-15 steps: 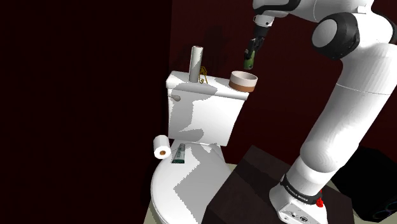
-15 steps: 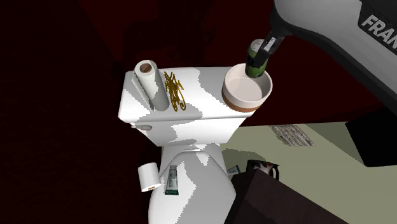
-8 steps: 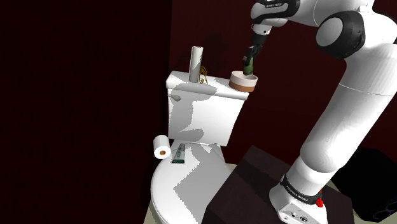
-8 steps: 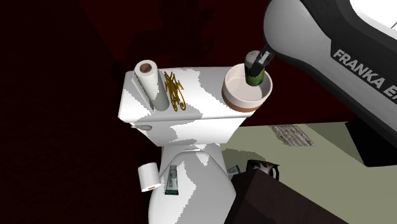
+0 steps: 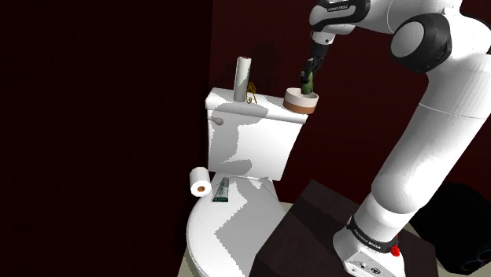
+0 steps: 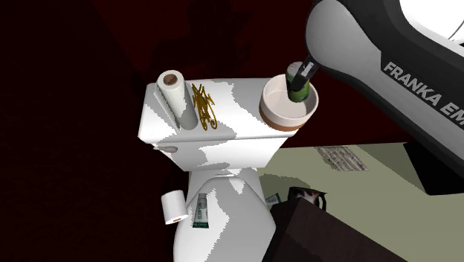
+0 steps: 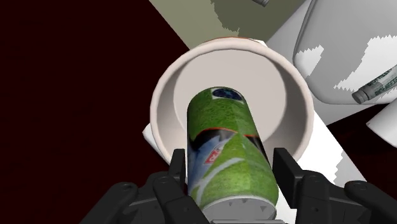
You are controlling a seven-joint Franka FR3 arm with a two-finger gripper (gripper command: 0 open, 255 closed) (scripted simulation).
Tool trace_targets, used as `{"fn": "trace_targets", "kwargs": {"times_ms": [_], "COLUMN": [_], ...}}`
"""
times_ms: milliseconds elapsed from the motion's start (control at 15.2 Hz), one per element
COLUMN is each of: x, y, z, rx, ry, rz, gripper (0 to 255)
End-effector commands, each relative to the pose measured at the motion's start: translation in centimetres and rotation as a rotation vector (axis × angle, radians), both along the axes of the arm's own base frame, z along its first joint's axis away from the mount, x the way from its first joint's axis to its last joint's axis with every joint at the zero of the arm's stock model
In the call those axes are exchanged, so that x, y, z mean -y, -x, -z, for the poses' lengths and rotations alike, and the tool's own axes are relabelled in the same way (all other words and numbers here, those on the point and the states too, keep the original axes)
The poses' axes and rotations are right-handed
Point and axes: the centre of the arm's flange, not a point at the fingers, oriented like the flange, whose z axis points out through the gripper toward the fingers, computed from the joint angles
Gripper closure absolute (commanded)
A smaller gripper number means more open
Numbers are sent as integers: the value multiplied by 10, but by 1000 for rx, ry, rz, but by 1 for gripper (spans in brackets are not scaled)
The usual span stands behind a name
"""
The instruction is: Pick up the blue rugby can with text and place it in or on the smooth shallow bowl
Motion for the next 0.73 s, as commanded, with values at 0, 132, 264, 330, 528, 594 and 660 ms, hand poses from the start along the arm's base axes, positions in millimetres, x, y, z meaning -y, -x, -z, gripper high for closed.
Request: {"fn": "trace_targets", "kwargs": {"times_ms": [0, 132, 264, 330, 528, 594, 660], "x": [0, 0, 0, 0, -5, -6, -6], "y": [0, 0, 0, 0, 4, 5, 5], "z": [0, 0, 0, 0, -39, -50, -50], "rx": [0, 0, 0, 0, 0, 0, 0], "ry": [0, 0, 0, 0, 0, 0, 0], "rz": [0, 0, 0, 0, 0, 0, 0], "gripper": [0, 0, 0, 0, 0, 0, 0]}}
